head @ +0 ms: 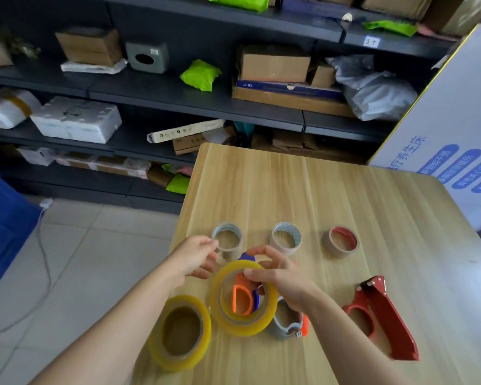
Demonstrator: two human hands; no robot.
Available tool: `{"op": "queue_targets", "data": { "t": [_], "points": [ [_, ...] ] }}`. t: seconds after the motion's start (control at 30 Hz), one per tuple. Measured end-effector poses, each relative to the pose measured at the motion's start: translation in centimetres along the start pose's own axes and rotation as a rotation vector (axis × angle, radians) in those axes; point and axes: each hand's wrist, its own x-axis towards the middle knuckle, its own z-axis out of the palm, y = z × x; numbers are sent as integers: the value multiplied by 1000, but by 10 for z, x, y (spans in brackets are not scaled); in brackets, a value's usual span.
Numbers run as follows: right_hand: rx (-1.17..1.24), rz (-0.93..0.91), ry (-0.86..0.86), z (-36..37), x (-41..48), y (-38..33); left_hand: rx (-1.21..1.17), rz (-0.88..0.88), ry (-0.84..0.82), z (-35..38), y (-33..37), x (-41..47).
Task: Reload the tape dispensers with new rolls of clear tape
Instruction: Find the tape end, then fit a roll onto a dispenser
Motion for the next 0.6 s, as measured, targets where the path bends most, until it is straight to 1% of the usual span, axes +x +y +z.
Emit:
{"op": "queue_targets", "data": {
  "t": [0.07,0.1,0.13,0.2,0.37,0.43,0.47,0.53,0.6],
  "points": [
    [32,31,33,3,8,4,-16,-124,-165,-5,-4,1],
    [52,46,49,5,12,6,-27,-156,-252,-8,-7,2],
    [68,57,63,7,15,8,-57,-163,-322,-10,-12,4],
    [86,77,80,8,20,11,-104,-136,-371,-12,-21,10],
    [111,115,68,4,32,28,-134,-95,-307,-3,-30,22],
    [88,98,99,4,35,34,-142,-96,-269,-1,-33,24],
    [65,80,149,4,37,36,-131,-94,-254,-2,-34,26],
    [-16,78,323,3,43,43,-94,-99,-235,-3,-33,29],
    [-172,130,482,1,50,53,-81,-121,-220,-4,-33,32]
  ]
}}
